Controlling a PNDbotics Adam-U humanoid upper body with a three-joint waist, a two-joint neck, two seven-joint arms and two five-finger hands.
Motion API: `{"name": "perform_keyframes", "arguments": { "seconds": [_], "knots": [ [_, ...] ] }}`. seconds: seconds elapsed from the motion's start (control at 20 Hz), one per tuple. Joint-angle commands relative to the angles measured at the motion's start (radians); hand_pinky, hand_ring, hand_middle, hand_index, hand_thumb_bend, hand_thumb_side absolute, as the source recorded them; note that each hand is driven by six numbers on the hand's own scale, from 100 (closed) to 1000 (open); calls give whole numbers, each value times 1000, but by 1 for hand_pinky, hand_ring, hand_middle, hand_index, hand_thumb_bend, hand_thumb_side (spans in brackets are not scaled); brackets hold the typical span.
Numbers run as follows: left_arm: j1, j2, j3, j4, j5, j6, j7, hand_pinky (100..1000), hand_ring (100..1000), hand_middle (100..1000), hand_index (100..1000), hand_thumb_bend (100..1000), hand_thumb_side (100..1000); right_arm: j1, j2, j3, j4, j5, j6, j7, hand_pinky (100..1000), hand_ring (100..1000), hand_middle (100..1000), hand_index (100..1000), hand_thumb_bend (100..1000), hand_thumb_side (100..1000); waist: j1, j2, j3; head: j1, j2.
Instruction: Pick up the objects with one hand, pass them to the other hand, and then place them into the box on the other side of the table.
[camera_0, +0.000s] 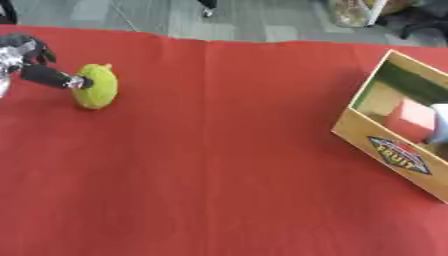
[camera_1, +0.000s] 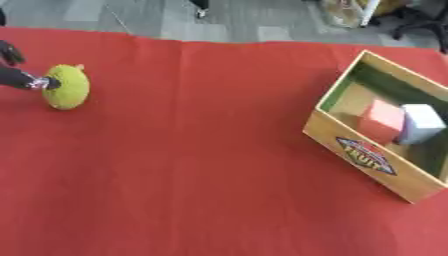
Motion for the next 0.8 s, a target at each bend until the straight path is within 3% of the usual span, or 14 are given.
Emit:
{"name": "perform_keyframes", "arguments": {
  "seconds": [0.05, 0.4, 0.8],
  "knots": [
    [-23, 19, 17, 5, 16, 33, -9, 830, 782, 743, 823, 649, 576, -11, -22, -8, -7, 10, 0, -2, 915, 861, 761, 926, 100, 571, 2, -14, -3, 2, -10],
    [-34, 0, 3, 35, -15, 46, 33, 824, 785, 741, 818, 668, 569, -14, -15, -5, -5, 15, 1, 6, 917, 862, 762, 927, 100, 572, -2, -5, -8, 18, -15],
    [-43, -26, -13, 63, 22, 11, -74, 831, 792, 743, 803, 636, 651, -14, -11, -3, -1, 21, 3, 13, 919, 862, 762, 929, 100, 575, -2, 0, -10, 21, -11]
  ]
}}
